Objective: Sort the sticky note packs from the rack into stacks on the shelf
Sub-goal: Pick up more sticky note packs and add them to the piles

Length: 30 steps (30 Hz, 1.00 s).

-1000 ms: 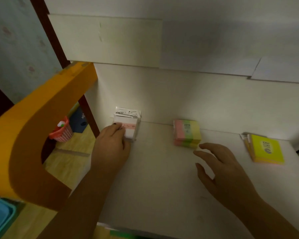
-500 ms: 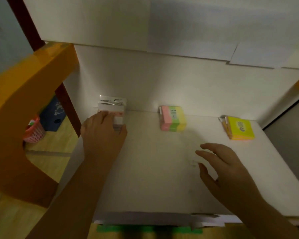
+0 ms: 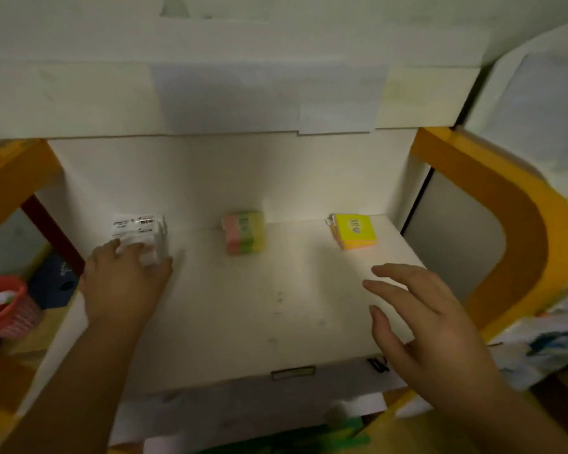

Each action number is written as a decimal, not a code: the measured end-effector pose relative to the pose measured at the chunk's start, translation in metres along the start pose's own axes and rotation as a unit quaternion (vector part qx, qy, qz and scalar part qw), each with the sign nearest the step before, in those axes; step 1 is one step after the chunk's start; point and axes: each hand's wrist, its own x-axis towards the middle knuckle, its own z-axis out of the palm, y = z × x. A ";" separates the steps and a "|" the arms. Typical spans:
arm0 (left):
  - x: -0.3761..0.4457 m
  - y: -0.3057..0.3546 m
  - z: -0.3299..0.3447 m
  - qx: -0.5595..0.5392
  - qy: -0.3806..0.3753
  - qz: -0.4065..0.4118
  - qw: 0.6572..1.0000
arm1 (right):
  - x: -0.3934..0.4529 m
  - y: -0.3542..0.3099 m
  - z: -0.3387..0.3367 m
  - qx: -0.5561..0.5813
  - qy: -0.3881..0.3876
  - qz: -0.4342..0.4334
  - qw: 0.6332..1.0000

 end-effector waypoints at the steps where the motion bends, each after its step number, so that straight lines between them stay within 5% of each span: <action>1: -0.004 0.000 -0.002 0.006 -0.013 -0.021 1.000 | -0.007 0.006 -0.008 0.006 0.000 -0.003 1.000; 7: 0.007 -0.012 0.007 0.015 -0.032 -0.085 0.996 | -0.035 0.032 -0.022 0.032 0.018 0.011 0.999; 20: 0.059 -0.017 0.026 0.065 -0.058 0.002 0.996 | -0.001 0.026 0.020 0.014 0.001 0.027 1.000; 25: 0.053 0.000 0.019 0.037 -0.065 -0.022 0.997 | 0.004 0.028 0.013 0.011 0.008 0.033 0.999; 30: 0.029 0.072 -0.005 -0.088 0.017 0.115 0.989 | -0.002 0.033 -0.025 0.002 0.038 0.053 0.998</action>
